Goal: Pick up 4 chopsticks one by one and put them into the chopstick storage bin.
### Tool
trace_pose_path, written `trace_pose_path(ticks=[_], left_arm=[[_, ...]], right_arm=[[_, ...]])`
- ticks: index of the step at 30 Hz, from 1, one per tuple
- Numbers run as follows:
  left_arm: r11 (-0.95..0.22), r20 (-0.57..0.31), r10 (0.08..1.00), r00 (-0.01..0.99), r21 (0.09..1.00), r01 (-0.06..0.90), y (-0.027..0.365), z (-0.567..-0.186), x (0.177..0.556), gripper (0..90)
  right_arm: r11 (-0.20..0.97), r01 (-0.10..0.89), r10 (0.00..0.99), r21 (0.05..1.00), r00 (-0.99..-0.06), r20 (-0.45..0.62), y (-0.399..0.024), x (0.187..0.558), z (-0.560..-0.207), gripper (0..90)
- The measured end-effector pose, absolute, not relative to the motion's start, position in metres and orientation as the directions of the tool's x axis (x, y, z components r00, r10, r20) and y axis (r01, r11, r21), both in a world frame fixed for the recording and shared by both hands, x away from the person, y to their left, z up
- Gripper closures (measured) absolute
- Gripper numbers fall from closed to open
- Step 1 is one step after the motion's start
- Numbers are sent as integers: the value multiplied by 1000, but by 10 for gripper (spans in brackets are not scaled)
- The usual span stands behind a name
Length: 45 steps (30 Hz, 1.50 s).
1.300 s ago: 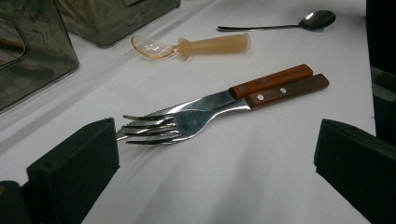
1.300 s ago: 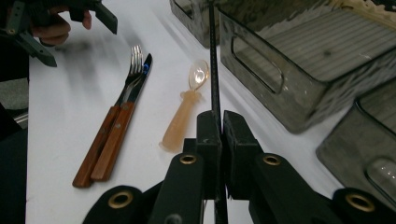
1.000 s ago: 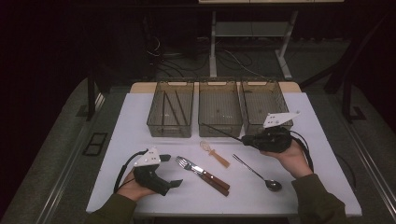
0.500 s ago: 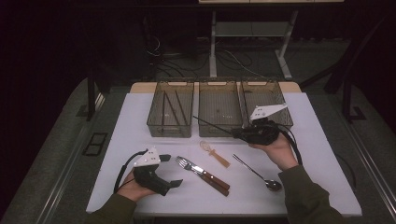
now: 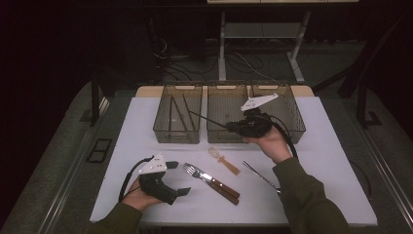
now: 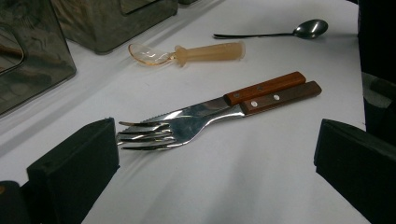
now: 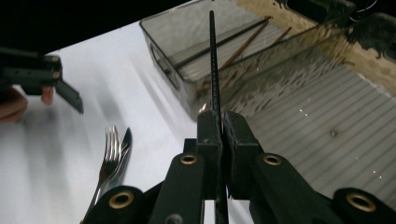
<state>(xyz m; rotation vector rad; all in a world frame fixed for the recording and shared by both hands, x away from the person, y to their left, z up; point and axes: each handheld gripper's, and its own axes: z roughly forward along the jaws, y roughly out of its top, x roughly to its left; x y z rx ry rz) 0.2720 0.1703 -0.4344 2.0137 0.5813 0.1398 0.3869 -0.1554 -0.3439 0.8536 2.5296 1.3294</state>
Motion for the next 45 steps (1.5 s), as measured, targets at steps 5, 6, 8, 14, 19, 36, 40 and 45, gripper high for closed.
trace_pose_path(ticks=[5, 6, 8, 14, 19, 36, 40, 45], left_arm=[[-395, -140, 455, 879, 854, 340, 171, -434, 272, 0], [-394, -140, 454, 880, 854, 340, 171, -434, 272, 0], [-390, -143, 455, 879, 855, 342, 170, -434, 271, 0], [-384, -149, 454, 878, 856, 345, 171, -434, 272, 0], [-382, -144, 449, 882, 861, 335, 171, -433, 272, 0], [-380, -142, 447, 883, 864, 331, 172, -432, 273, 0], [-384, -140, 445, 884, 863, 330, 172, -432, 273, 0], [-383, -138, 441, 887, 865, 324, 171, -432, 273, 0]], right_arm=[[427, 414, 560, 804, -819, 124, -143, 398, -338, 859], [427, 414, 564, 804, -817, 121, -141, 400, -337, 859], [420, 424, 577, 802, -807, 125, -137, 404, -335, 859], [419, 432, 610, 799, -785, 104, -122, 416, -329, 859], [421, 439, 619, 794, -779, 103, -105, 427, -326, 859], [434, 511, 687, 742, -721, 94, -43, 470, -346, 859], [433, 540, 708, 722, -699, 98, -33, 480, -356, 859], [431, 560, 724, 707, -682, 99, -22, 490, -362, 859]])
